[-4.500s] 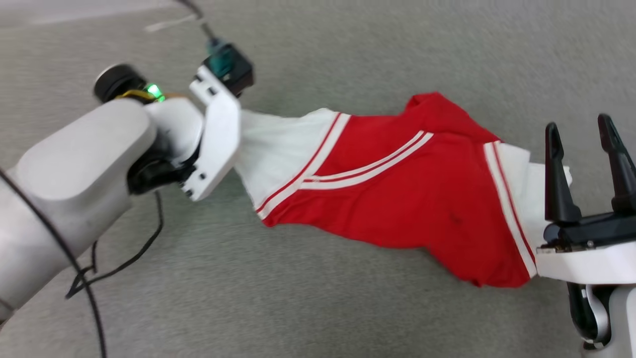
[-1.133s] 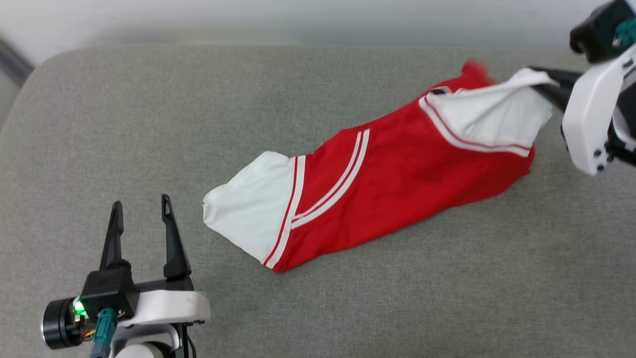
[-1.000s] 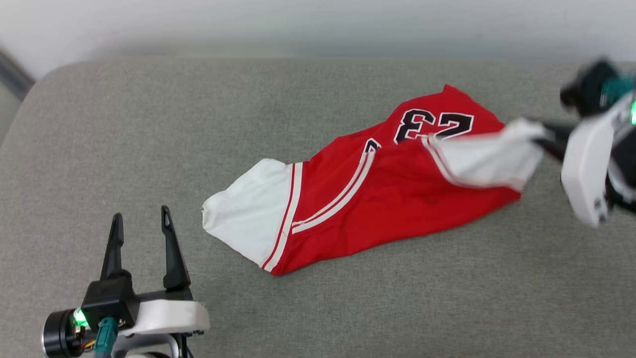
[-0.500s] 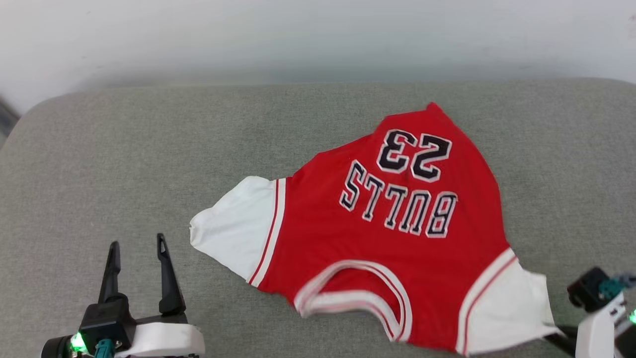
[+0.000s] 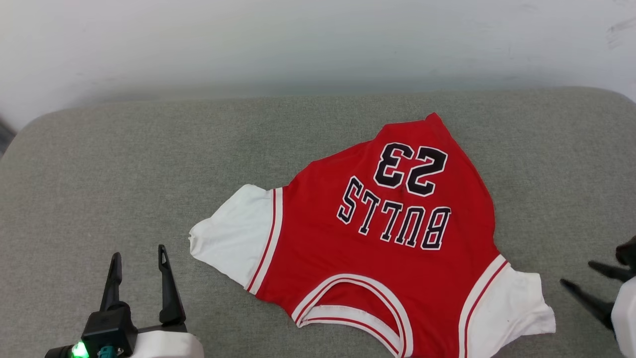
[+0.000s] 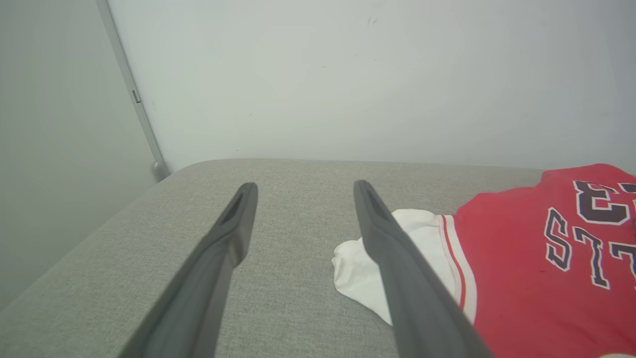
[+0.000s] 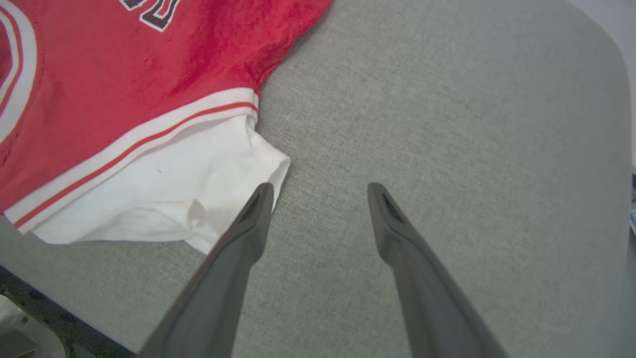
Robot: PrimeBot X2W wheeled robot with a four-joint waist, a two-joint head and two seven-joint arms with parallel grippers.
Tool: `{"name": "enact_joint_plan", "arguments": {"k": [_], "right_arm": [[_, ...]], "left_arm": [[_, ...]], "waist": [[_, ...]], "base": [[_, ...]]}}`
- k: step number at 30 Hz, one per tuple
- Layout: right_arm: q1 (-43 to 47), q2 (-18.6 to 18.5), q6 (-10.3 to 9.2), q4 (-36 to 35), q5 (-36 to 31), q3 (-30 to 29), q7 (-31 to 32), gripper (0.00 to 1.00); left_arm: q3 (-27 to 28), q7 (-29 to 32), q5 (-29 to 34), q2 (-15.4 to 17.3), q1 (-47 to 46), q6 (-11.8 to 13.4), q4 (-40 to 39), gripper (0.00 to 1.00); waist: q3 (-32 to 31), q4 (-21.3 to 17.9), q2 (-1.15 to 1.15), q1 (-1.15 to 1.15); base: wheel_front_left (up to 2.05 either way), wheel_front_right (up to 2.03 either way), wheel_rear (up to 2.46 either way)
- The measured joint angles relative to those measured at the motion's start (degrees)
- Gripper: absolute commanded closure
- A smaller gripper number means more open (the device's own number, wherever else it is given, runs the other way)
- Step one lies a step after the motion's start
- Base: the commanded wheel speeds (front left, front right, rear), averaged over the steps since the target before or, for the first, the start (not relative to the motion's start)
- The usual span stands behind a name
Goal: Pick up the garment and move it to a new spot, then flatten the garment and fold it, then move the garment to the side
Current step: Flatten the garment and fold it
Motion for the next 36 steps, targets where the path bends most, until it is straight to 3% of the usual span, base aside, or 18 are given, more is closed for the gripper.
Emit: {"name": "enact_joint_plan", "arguments": {"k": [4, 8, 14, 17, 20, 28, 33, 34, 35, 36], "right_arm": [[-2.5, -2.6, 0.00, -4.4, -1.2, -6.1, 1.1, 0.00], [-6.6, -4.1, -0.01, -9.9, -2.0, -11.7, 6.9, 0.00], [-10.5, -2.9, 0.00, -16.2, 0.4, -11.5, 26.0, 0.00], [-12.2, -1.3, 0.00, -16.6, 1.6, -9.2, 35.6, 0.00], [-13.6, 0.9, -0.01, -14.8, 1.6, -8.0, 41.3, 0.00], [-13.6, 8.7, -0.01, -5.0, 0.6, -5.1, 43.2, 0.00], [-13.4, 9.4, -0.03, -2.7, 1.6, -3.4, 41.9, 0.00], [-13.7, 9.1, -0.02, -2.7, 1.7, -3.1, 41.5, 0.07], [-14.1, 8.8, 0.00, -2.7, 1.3, -2.6, 40.6, 1.00], [-14.8, 8.5, 0.04, -2.7, 0.6, -2.2, 39.5, 1.00]], "left_arm": [[-0.1, 0.0, 0.0, -0.1, 0.4, -0.1, -0.2, 0.00], [-0.4, 0.0, 0.3, -0.1, 0.4, -0.1, -0.4, 0.00], [-1.4, 0.0, 0.3, -0.2, -1.0, -0.3, -0.3, 0.00], [-2.0, 0.0, 0.3, -0.2, -2.3, -0.3, -0.2, 0.00], [-2.6, 0.0, 0.0, -0.2, -3.6, -0.3, -0.1, 0.00], [-3.8, 0.0, -0.1, -0.3, -6.7, -0.5, 0.2, 0.00], [-4.2, 0.0, -0.2, -0.3, -7.5, -0.5, 0.7, 0.00], [-4.3, 0.0, -0.3, -0.3, -7.5, -0.5, 0.9, 0.00], [-4.3, 0.0, -0.3, -0.3, -7.6, -0.5, 1.1, 0.00], [-4.3, 0.0, -0.3, -0.3, -7.8, -0.4, 1.3, 0.00]], "waist": [[-0.1, 0.0, 0.00, 0.00], [0.5, 0.4, 0.00, 0.00], [2.9, 1.4, 0.00, 0.01], [4.5, 2.1, 0.00, 0.01], [6.2, 2.8, 0.00, 0.01], [10.3, 4.9, 0.00, 0.01], [11.4, 5.7, 0.00, 0.01], [11.4, 5.7, 0.00, 0.01], [11.3, 5.7, 0.00, 0.01], [11.2, 5.8, 0.00, 0.01]], "base": [[0.00, 0.00, 0.00], [0.00, 0.00, 0.00], [0.00, 0.00, 0.00], [0.00, 0.00, 0.00], [0.00, 0.00, 0.00], [0.00, 0.00, 0.00], [0.00, 0.00, 0.00], [0.00, 0.00, 0.00], [0.00, 0.00, 0.00], [0.00, 0.00, 0.00]]}}
